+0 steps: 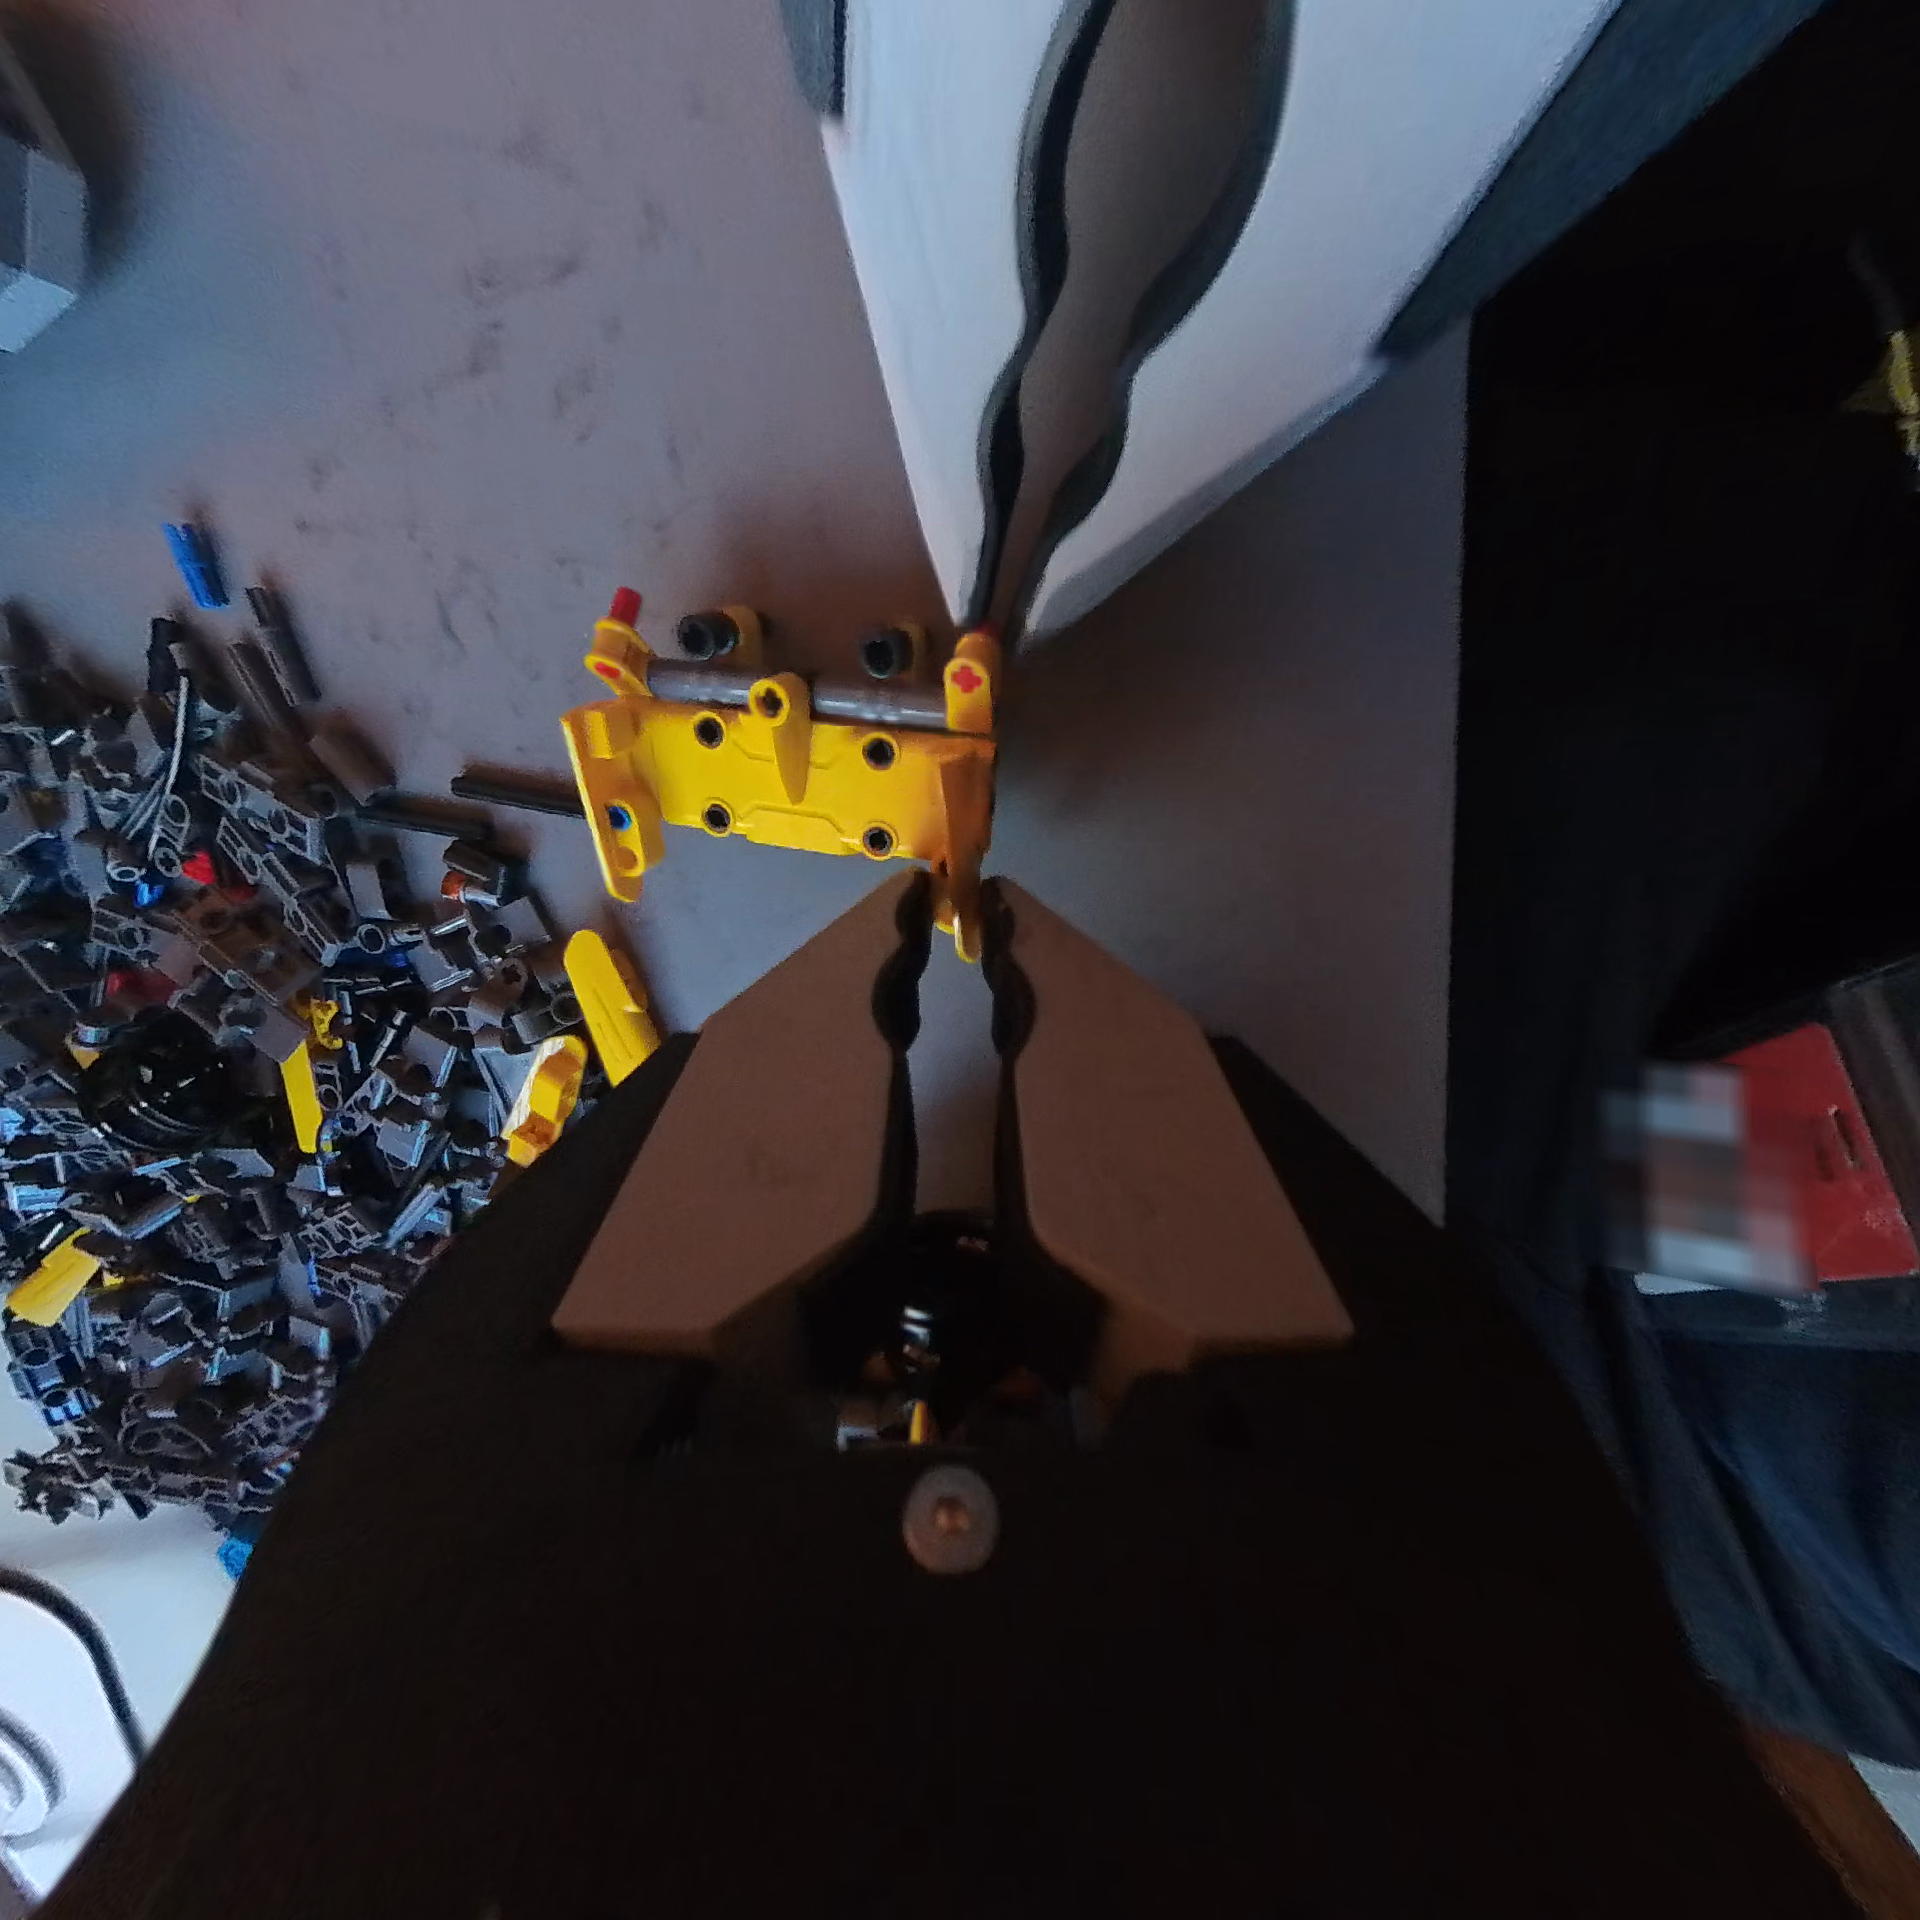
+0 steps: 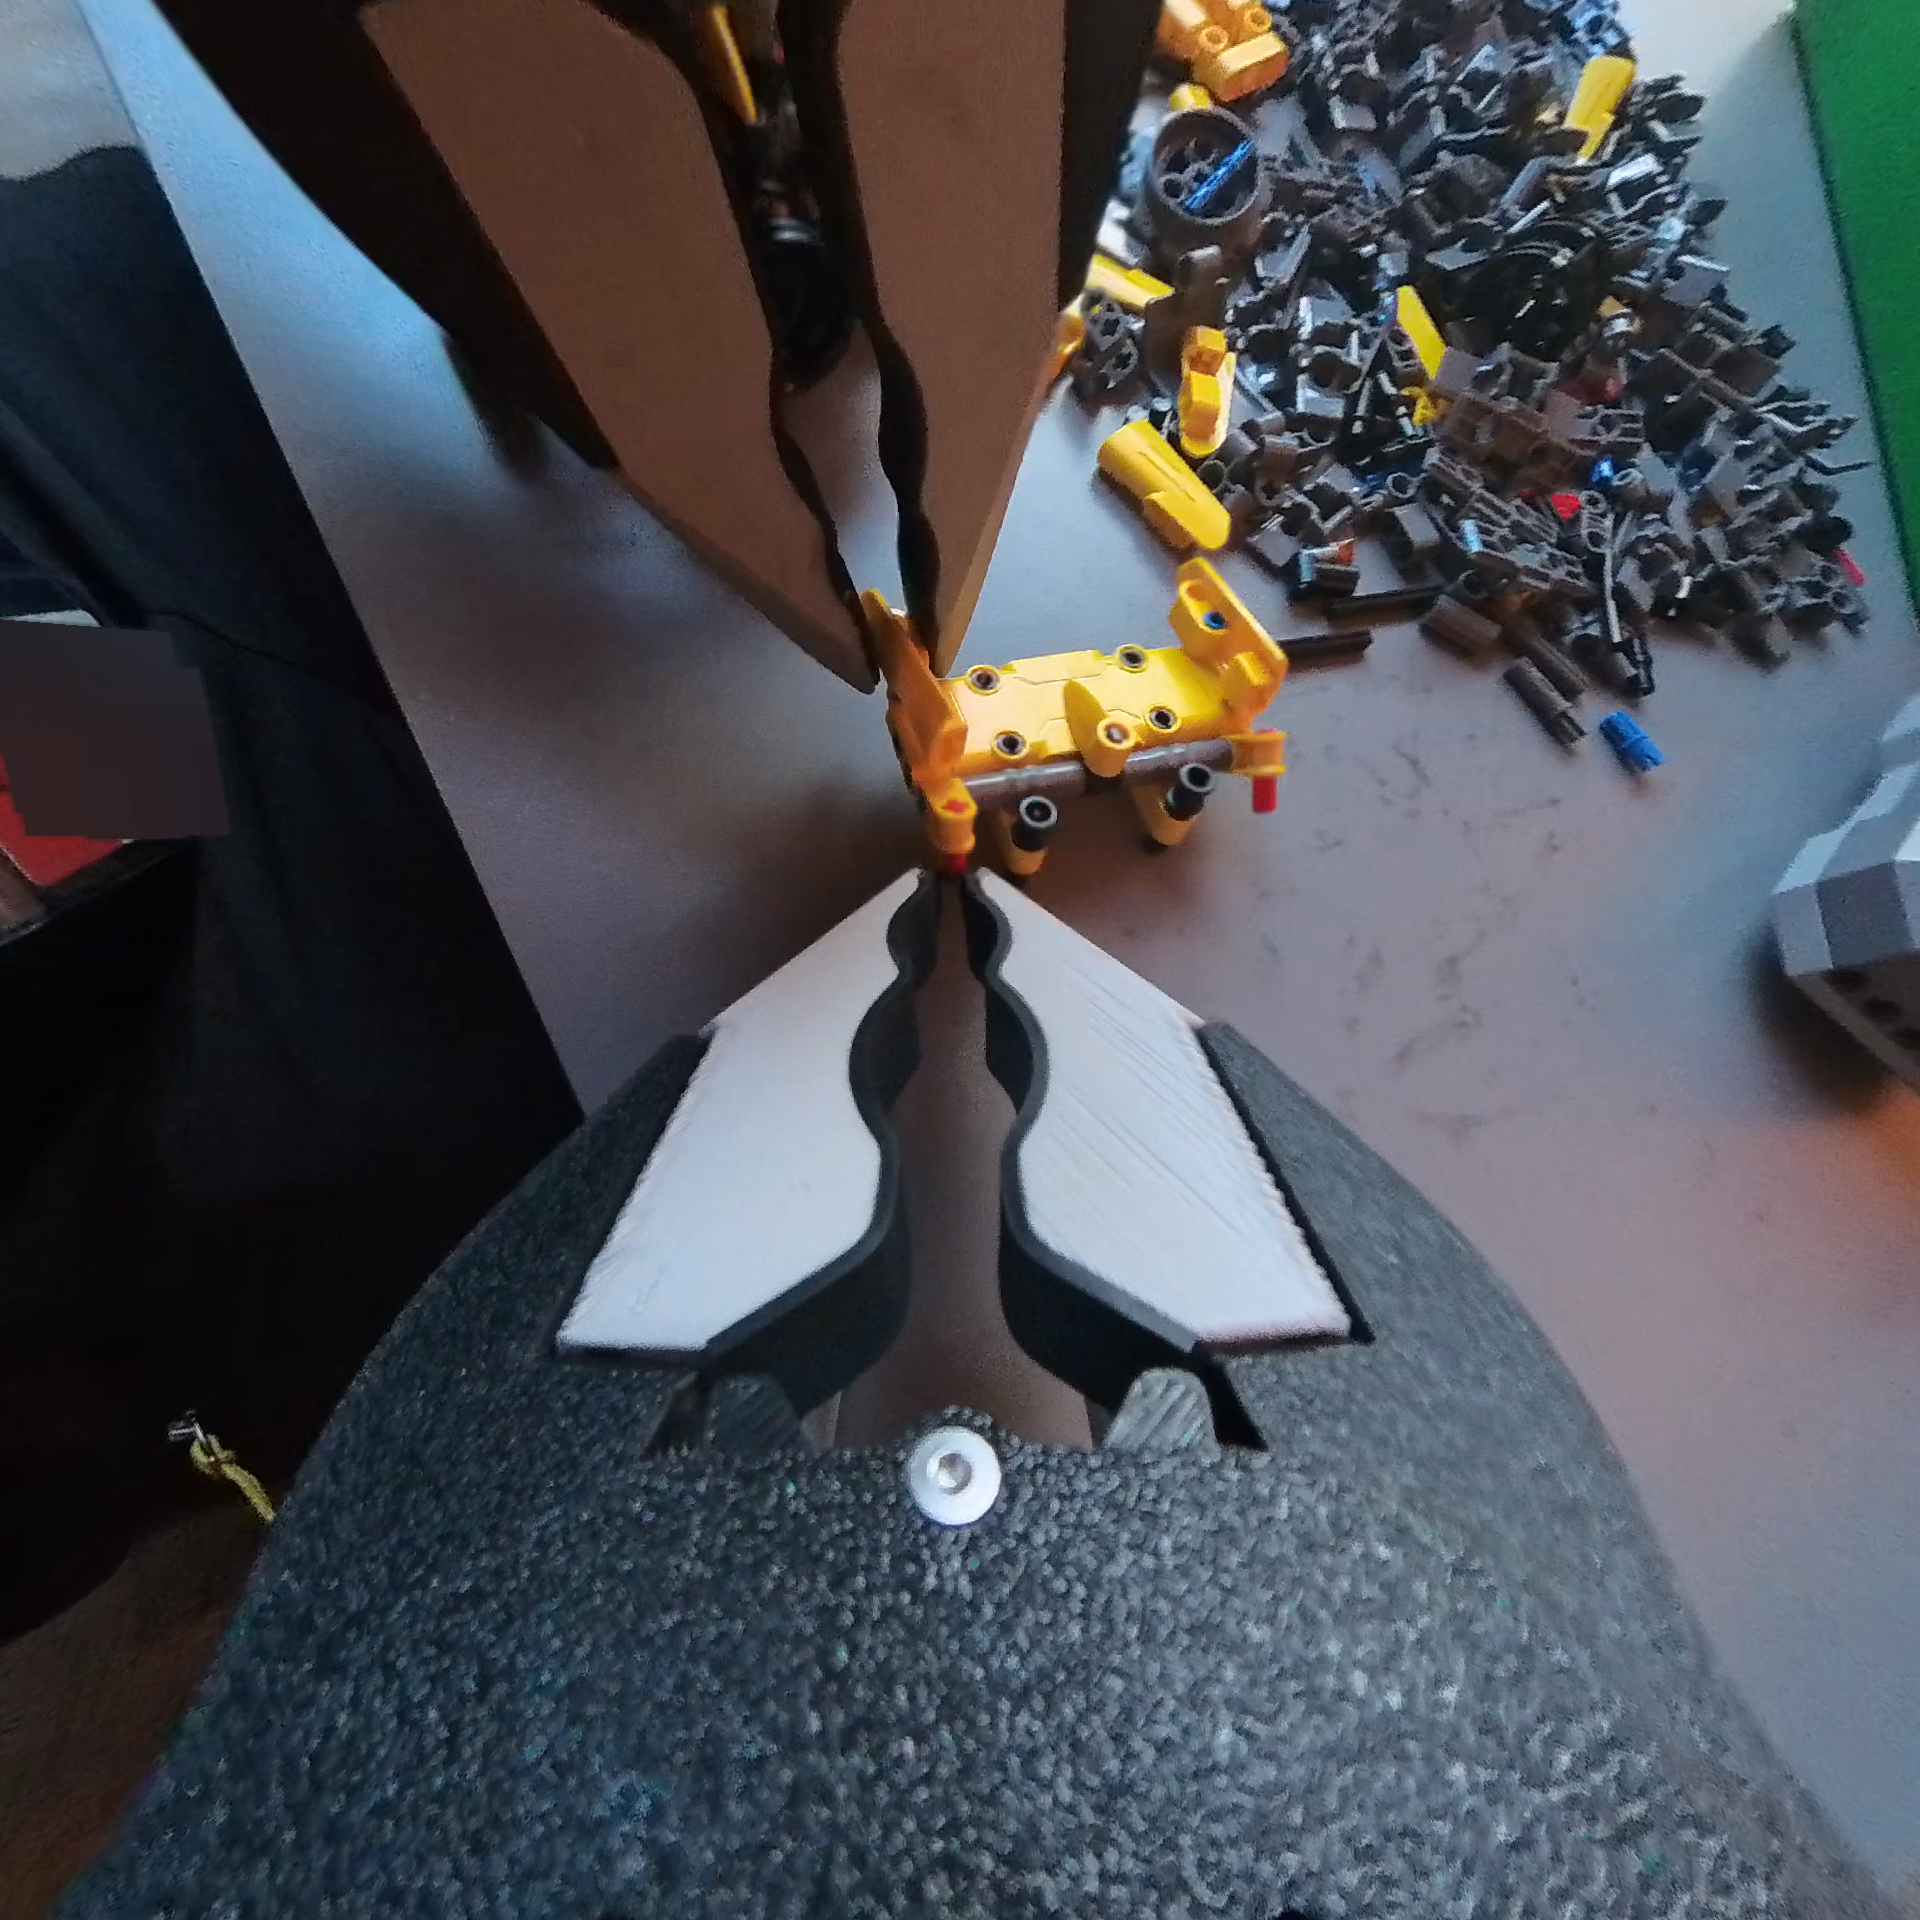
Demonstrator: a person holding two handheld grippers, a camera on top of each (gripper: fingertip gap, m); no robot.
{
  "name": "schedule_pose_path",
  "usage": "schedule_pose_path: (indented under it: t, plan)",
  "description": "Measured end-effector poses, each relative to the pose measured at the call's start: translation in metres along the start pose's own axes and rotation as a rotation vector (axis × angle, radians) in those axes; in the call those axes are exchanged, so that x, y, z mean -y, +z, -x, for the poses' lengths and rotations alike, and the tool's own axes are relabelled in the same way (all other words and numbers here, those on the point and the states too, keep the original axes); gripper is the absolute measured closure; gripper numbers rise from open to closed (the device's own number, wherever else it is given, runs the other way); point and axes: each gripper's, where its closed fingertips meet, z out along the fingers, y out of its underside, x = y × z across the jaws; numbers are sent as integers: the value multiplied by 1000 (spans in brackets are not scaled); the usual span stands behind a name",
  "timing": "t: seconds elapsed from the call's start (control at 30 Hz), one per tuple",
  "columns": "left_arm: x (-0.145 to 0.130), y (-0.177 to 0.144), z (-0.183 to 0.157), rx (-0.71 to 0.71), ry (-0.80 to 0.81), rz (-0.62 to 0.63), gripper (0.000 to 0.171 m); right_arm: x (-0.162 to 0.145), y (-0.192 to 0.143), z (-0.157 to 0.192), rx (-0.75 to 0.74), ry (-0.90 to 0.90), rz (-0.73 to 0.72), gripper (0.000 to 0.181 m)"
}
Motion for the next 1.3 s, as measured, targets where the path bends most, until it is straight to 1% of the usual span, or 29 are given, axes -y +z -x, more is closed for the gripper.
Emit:
schedule_pose_path:
  t: [0.17, 0.27, 0.53, 0.67, 0.93, 1.1, 1.13, 1.3]
  plan:
    - [0, 4, 1, -8, 49, 7, 166, 7, -5, -2, 23, 52, -68, 177]
    - [-1, 5, 4, 2, 73, 25, 166, 5, -3, -3, 23, 50, -52, 177]
    - [1, 2, 1, -15, 154, 11, 165, 10, -8, -1, 41, 35, -96, 177]
    - [2, 1, -3, -51, 143, -13, 165, 13, -10, 2, 57, 43, -118, 177]
    - [4, -1, -5, -113, 103, -58, 166, 10, -10, 4, 78, 47, -108, 177]
    - [14, -6, -9, -163, 91, -118, 165, 9, -9, 6, 98, 44, -95, 177]
    - [15, -5, -9, -171, 84, -119, 167, 8, -8, 6, 98, 46, -93, 177]
    - [15, -3, -11, -184, 101, -96, 168, 9, -9, 7, 102, 41, -99, 177]
